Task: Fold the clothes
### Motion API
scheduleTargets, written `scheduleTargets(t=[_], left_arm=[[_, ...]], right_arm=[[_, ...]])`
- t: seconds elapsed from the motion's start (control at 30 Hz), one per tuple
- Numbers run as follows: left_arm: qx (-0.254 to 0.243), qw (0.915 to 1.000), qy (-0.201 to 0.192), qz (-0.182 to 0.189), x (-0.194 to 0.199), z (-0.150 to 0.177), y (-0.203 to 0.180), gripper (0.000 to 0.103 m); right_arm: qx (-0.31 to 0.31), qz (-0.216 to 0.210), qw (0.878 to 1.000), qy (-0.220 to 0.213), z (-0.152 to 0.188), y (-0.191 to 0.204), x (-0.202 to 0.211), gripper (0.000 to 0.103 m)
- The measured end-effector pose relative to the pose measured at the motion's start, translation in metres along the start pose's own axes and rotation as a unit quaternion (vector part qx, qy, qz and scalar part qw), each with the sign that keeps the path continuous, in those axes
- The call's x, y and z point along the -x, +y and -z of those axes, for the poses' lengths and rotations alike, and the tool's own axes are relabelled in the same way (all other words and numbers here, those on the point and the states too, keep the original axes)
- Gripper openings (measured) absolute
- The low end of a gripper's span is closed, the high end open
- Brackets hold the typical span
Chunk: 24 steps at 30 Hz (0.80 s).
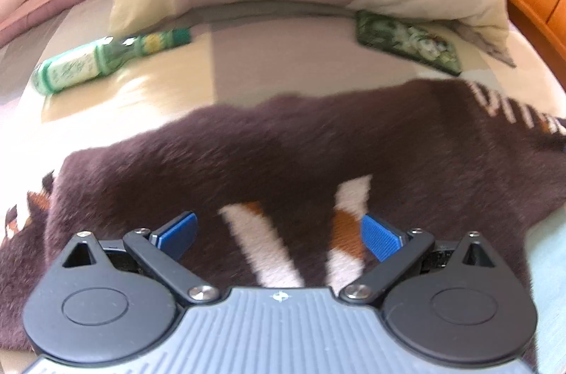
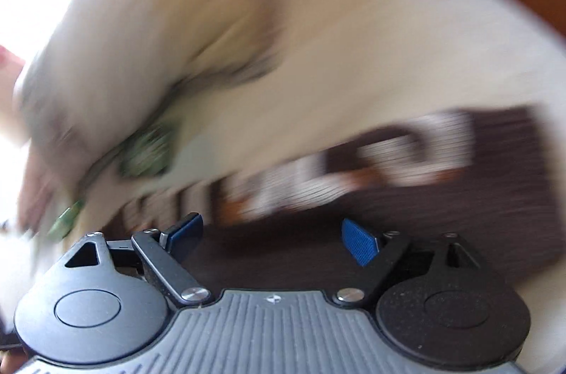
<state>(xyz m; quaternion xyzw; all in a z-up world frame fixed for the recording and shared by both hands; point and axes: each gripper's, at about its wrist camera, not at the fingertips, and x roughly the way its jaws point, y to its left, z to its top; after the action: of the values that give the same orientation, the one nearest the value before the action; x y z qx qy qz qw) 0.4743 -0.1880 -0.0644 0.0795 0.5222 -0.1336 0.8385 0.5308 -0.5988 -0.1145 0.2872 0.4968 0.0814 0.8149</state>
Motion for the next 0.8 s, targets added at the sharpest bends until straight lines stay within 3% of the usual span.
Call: scheduleTargets(t=[0.1,0.23,0.37,0.43,0.47,0.63,0.73,0.8], left_arm=[[0.019,0.9998,0.011,-0.005,-0.002,0.007,0.013,0.098],[0.02,0.9997,0.016,-0.003,-0.003,0.014,0.02,0.098],[0.004,0.9999,0.012,0.003,0.001,0.016,0.017,0.098],[-0.006,1.0,0.007,0.004,0.001,0.017,0.015,0.098],[-0.009,0.9999,0.006,0.003,0.001,0.017,0.015,0.098],[-0.019,0.9998,0.007,-0.004,-0.001,0.02,0.017,0.098],[-0.025,0.9996,0.011,-0.006,-0.003,0.024,0.024,0.098],[-0.031,0.9992,0.023,-0.015,-0.009,0.027,0.03,0.099]], right_arm=[[-0.007,0.065,0.997,-0.029,-0.012,-0.025,0.015,0.089],[-0.009,0.127,0.99,-0.053,-0.013,-0.006,0.021,0.094],[0.088,0.151,0.983,-0.064,0.002,0.06,0.002,0.099],[0.13,0.125,0.981,-0.069,0.008,0.087,-0.014,0.1],[0.146,0.111,0.981,-0.06,0.009,0.099,-0.023,0.1],[0.185,0.115,0.976,0.001,0.015,0.113,-0.066,0.099],[0.2,0.199,0.959,-0.022,0.007,0.086,-0.071,0.099],[0.191,0.204,0.959,-0.038,-0.007,0.062,-0.06,0.099]])
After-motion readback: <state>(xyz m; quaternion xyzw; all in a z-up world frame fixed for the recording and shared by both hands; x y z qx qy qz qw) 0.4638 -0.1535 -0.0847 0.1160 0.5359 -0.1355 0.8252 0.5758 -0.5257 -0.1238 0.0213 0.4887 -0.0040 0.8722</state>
